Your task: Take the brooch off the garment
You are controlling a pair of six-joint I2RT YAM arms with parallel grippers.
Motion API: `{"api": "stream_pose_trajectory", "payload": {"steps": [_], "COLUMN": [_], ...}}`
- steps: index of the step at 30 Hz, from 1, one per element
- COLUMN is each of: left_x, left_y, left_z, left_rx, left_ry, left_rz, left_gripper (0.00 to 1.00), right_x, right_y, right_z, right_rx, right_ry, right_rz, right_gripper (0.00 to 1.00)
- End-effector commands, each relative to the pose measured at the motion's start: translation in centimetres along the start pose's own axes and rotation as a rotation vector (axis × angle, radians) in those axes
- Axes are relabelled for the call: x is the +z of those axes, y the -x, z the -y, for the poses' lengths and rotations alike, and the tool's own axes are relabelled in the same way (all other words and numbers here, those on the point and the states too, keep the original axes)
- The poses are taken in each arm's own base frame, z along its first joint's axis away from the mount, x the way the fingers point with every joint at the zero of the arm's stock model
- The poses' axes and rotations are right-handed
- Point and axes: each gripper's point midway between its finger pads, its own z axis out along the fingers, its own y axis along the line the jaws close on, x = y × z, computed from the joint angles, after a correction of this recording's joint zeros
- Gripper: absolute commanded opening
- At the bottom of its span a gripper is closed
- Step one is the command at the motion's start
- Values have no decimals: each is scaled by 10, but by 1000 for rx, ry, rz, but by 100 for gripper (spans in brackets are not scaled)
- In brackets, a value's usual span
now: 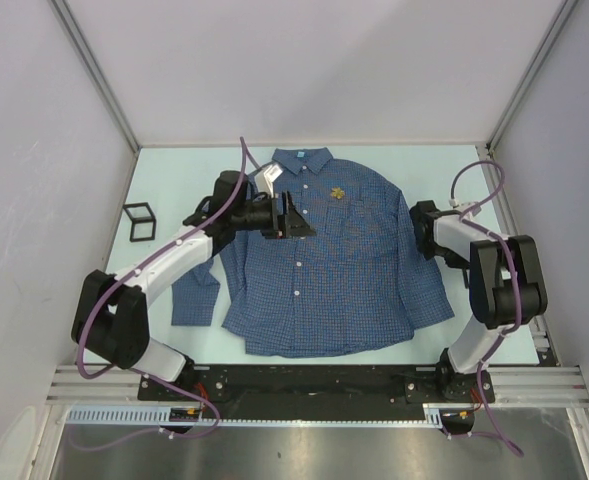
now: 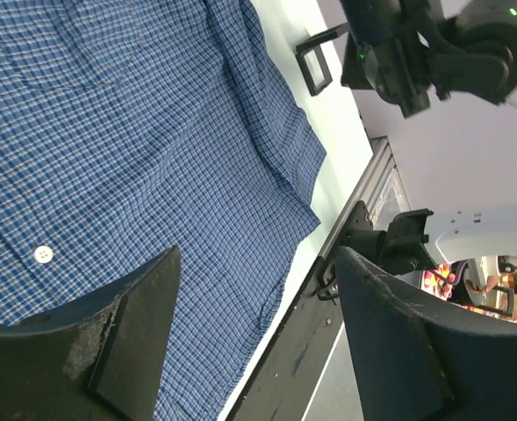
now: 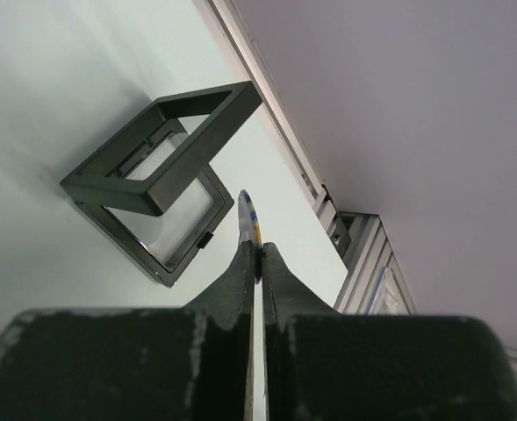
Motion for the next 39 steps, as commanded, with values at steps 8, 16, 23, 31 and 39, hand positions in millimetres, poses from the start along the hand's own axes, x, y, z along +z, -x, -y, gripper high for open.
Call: {"api": "stream_pose_trajectory", "payload": {"steps": [8, 16, 23, 31, 39], "left_x": [0, 3, 6, 8, 6], "left_y": [14, 9, 6, 1, 0], "left_z": [24, 21, 20, 19, 20], "left_rx": [71, 71, 65, 52, 57], "left_ry": [-27, -39, -55, -71, -75], "left_rz": [25, 5, -6, -15, -12], "left_gripper": [75, 75, 75, 75, 75], "right_x": [12, 19, 21, 26, 26], "right_y": [11, 8, 8, 8, 6], "right_z": [-11, -16, -18, -19, -22], "right_rx": [35, 21, 17, 7, -12], "right_ry": [-69, -101, -117, -137, -145], "right_rz": [10, 8, 12, 7, 10], "right_gripper": [0, 1, 4, 6, 21]}}
